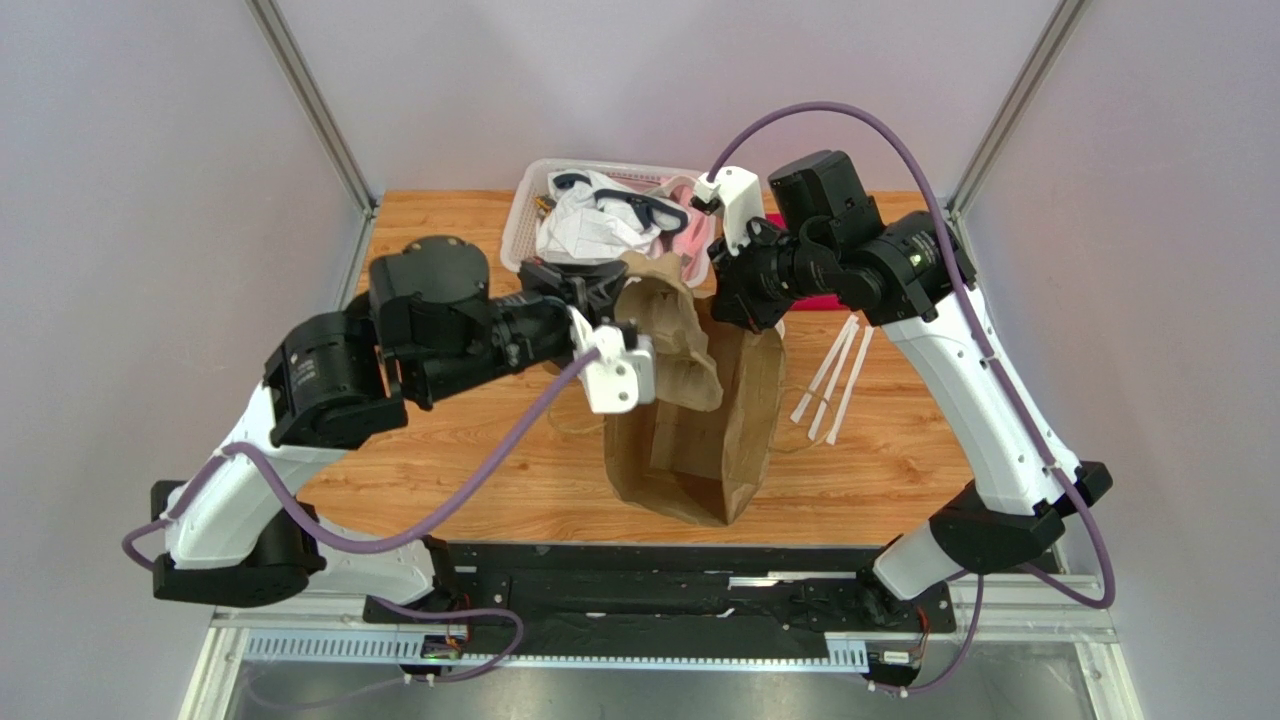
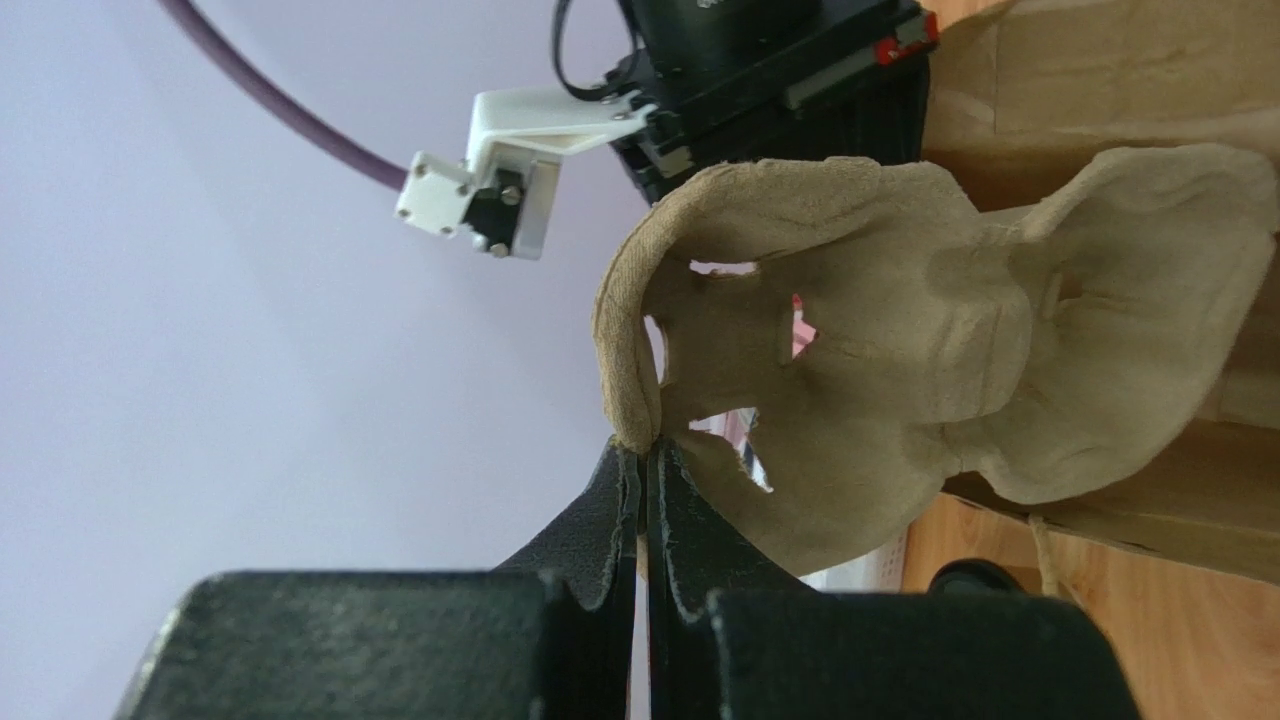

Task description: Pack the takeout coffee

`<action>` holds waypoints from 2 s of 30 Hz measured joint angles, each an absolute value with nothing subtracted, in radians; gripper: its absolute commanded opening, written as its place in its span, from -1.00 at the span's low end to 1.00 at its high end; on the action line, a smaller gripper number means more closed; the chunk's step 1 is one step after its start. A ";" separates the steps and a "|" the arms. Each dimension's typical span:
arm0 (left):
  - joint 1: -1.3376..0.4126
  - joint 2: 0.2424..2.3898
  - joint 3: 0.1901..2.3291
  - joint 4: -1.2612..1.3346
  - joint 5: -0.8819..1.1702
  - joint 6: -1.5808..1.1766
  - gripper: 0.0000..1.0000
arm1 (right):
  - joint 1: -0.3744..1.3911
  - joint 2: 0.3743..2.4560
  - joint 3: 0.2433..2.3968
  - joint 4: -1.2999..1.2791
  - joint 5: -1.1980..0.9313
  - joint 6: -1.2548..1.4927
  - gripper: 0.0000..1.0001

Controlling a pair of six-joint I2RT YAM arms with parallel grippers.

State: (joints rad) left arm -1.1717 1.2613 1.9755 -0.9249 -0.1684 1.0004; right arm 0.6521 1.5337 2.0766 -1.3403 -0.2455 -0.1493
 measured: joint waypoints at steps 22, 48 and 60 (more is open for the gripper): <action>-1.454 1.287 1.761 -0.855 -0.438 1.095 -1.00 | 0.652 1.461 2.012 -1.350 -0.372 -0.078 -1.00; -1.465 1.427 1.712 -1.027 -0.445 0.738 -1.00 | 0.652 1.443 1.964 -1.359 -0.323 0.041 -1.00; -1.412 1.426 1.520 -0.942 -0.366 0.677 -1.00 | 0.653 1.439 1.950 -1.360 -0.407 0.008 -1.00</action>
State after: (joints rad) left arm -1.4124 1.4258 1.5204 -0.9421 -0.3660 0.6765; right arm 0.6533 1.4395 1.9503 -1.3602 -0.4072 0.0078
